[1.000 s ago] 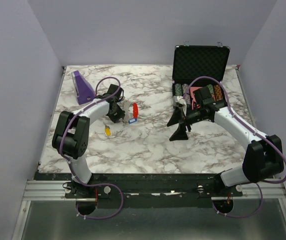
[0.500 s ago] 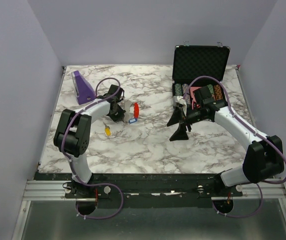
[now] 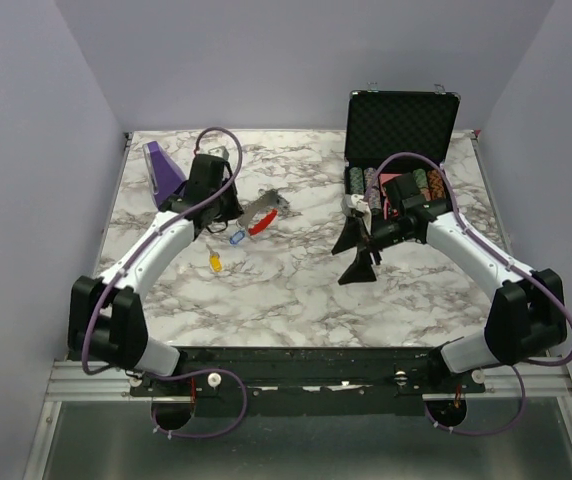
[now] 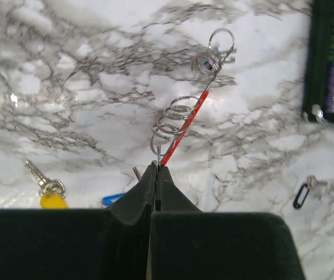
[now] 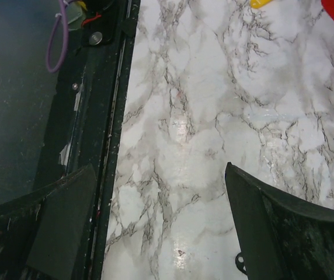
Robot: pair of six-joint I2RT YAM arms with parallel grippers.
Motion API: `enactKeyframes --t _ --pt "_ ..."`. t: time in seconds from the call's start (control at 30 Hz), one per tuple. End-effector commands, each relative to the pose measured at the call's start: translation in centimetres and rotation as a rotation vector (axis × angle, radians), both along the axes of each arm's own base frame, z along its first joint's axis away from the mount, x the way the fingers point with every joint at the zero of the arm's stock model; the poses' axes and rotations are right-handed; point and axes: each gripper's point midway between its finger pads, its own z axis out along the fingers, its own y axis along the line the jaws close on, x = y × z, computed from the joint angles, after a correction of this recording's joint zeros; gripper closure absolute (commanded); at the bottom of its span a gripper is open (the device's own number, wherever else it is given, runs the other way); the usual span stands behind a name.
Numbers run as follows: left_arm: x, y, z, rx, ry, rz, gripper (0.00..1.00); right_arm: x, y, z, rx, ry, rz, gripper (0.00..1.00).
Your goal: Put the keys on the keyring
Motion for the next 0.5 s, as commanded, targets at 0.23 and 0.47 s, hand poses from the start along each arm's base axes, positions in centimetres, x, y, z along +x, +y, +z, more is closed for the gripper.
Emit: enactKeyframes --t 0.23,0.47 --pt "-7.7 -5.5 11.0 0.243 -0.477 -0.819 1.0 2.9 2.1 7.0 0.061 -0.114 0.03 0.0" --pt "-11.9 -7.6 11.9 0.204 -0.589 -0.972 1.0 1.7 4.4 8.6 0.162 0.099 0.093 0.0"
